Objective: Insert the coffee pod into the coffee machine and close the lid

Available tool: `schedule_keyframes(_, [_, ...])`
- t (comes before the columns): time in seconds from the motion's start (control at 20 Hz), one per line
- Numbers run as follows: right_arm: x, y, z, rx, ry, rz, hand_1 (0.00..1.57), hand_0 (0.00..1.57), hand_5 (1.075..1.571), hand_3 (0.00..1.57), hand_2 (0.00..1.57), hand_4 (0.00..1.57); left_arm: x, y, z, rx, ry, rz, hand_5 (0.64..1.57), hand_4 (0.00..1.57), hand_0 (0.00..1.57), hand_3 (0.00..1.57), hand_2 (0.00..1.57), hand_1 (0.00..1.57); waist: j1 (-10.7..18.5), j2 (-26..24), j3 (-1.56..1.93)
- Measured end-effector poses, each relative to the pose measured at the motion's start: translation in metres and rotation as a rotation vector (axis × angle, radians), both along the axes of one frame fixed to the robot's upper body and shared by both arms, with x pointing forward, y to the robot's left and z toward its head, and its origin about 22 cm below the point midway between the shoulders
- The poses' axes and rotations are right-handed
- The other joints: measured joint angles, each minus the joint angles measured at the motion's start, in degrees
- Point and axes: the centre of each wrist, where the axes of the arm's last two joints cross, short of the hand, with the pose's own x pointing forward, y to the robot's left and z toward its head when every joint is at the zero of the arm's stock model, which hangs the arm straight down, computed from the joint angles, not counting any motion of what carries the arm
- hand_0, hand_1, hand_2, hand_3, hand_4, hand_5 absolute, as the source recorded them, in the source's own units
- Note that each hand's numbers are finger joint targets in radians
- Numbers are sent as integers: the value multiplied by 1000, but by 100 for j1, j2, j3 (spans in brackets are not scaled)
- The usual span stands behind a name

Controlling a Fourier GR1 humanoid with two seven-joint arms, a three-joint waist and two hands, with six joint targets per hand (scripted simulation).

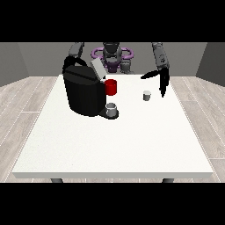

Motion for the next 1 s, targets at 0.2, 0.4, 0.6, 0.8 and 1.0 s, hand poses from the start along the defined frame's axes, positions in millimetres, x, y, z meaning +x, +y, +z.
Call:
schedule_keyframes(0.2, [1, -1, -8, -18, 27, -2, 0, 0, 1571, 0, 0, 424, 4, -1, -6, 59, 41, -20, 1571, 0, 0, 0, 375, 0, 5, -4, -1])
schedule_keyframes(0.4, [0, -3, -17, -27, 56, -13, 0, 0, 1571, 0, 0, 392, 4, -12, -22, 117, 72, -30, 1571, 0, 446, 295, 606, 446, 8, -83, 0])
schedule_keyframes(0.6, [1, -2, -19, -30, 69, -9, 0, 0, 1571, 0, 0, 432, 6, -10, -30, 159, 110, -8, 1571, 0, 758, 513, 820, 758, -23, -99, -1])
schedule_keyframes(0.8, [3, 1, -15, -27, 77, -1, 0, 0, 1571, 0, 0, 434, 5, -4, -36, 232, 139, -10, 1571, 0, 580, 472, 719, 580, -75, -93, -1])
schedule_keyframes(1.0, [8, -1, -13, -24, 56, -7, 0, 0, 1571, 0, 0, 527, 8, 3, -33, 314, 129, -30, 1571, 0, 547, 454, 697, 547, -72, 11, -1])
